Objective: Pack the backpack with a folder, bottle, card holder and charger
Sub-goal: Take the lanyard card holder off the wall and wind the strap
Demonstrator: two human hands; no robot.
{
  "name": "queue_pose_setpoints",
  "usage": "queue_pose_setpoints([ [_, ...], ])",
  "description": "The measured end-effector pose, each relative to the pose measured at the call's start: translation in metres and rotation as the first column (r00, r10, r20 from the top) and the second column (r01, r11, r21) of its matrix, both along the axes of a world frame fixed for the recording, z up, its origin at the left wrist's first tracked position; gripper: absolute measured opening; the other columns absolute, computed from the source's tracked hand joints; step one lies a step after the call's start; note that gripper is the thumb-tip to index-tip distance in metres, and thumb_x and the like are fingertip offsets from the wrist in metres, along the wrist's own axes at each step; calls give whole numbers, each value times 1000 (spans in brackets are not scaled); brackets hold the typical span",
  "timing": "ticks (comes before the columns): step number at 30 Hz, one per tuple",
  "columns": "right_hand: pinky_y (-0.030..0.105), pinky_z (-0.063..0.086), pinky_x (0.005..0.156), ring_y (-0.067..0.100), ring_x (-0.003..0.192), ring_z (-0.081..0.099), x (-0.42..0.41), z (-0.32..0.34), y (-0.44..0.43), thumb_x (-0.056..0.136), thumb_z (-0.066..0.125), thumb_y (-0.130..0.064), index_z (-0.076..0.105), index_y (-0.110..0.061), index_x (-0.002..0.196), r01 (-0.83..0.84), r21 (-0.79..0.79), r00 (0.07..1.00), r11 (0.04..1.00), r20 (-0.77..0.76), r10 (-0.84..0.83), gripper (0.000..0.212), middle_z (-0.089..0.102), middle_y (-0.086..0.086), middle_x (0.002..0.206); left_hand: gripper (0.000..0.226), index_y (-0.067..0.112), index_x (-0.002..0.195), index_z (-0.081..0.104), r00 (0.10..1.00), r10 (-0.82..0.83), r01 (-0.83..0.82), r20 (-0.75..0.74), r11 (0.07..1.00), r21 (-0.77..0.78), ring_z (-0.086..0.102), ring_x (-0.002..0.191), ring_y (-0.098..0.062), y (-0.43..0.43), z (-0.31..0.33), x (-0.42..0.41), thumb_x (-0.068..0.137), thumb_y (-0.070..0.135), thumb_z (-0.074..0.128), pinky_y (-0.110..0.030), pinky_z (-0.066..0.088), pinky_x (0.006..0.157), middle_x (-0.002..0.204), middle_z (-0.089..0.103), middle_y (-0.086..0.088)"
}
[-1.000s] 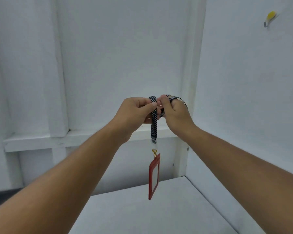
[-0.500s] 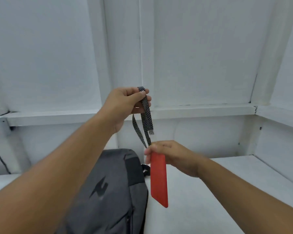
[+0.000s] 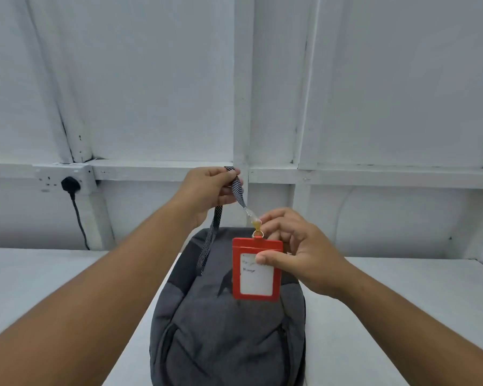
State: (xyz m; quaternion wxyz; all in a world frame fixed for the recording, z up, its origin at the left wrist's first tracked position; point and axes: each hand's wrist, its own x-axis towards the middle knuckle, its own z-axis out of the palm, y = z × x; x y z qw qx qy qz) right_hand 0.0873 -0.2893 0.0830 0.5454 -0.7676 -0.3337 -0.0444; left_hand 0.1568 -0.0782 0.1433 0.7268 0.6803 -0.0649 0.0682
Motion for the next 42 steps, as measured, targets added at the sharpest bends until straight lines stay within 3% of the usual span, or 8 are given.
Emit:
queue_pose_setpoints([
  [8, 34, 59, 87, 12, 129, 52, 4, 19, 5, 82, 62, -61, 66, -41, 103, 61, 32, 987, 998, 146, -65, 30, 51, -31, 141, 24, 5, 98, 76, 993, 25, -2, -116, 982, 191, 76, 62, -15, -12, -33, -3, 98, 28, 67, -20, 56, 55, 81, 80, -9],
  [14, 38, 63, 78, 13, 102, 70, 16, 21, -1, 94, 65, -36, 66, -41, 101, 42, 152, 997, 987, 57, -51, 8, 72, -10, 108, 30, 4, 82, 73, 976, -46, 167, -211, 782, 601, 71, 55, -14, -24, -48, -19, 101, 21, 58, -22, 55, 50, 64, 74, -6],
  [20, 36, 64, 73, 14, 87, 74, 36, 29, -10, 96, 66, -31, 64, -35, 101, 105, 65, 994, 992, 6, -106, 6, 73, -8, 94, 54, 9, 86, 65, 997, -72, 69, -2, 957, 282, 71, 59, -25, -13, -19, -41, 100, 59, 48, -29, 57, 49, 64, 71, -10],
  [26, 28, 63, 66, 12, 84, 74, 49, 49, -13, 95, 66, -37, 56, -38, 103, 89, -114, 996, 990, -16, -92, 14, 71, -8, 96, 37, 21, 96, 64, 982, -139, 31, 132, 793, 608, 70, 67, -9, -18, -8, -59, 77, 48, 82, -35, 63, 60, 78, 75, 4],
  [30, 28, 62, 62, 15, 80, 76, 53, 54, -7, 90, 72, -37, 47, -33, 109, 51, -86, 996, 995, -75, -57, 31, 75, -14, 95, 38, 21, 111, 57, 991, -114, 64, 70, 867, 495, 73, 66, -22, -19, -5, -57, 84, 21, 83, -51, 62, 74, 78, 76, -8],
  [34, 30, 59, 55, 23, 73, 76, 55, 50, -10, 91, 68, -43, 52, -24, 116, -11, 119, 968, 993, -247, 40, 35, 78, 4, 91, 49, 19, 137, 54, 973, -231, 218, -9, 903, 371, 78, 78, -21, -21, -8, -60, 93, 8, 72, -25, 61, 64, 86, 77, -9],
  [39, 45, 54, 89, 28, 100, 71, 66, 28, -14, 96, 40, -63, 64, -14, 123, -59, 456, 787, 888, -527, 322, 60, 74, 13, 113, 17, 3, 114, 65, 978, -210, 209, 14, 976, 53, 77, 81, -21, -25, -14, -55, 97, 4, 63, -25, 63, 66, 95, 77, -14],
  [42, 40, 50, 81, 23, 79, 68, 67, 12, -13, 104, 34, -48, 68, -11, 123, -122, 553, 763, 824, -479, 435, 53, 72, 8, 89, 18, 3, 112, 61, 990, -143, 144, 20, 972, -185, 78, 82, -26, -25, -16, -47, 95, 3, 65, -25, 63, 65, 93, 79, -12],
])
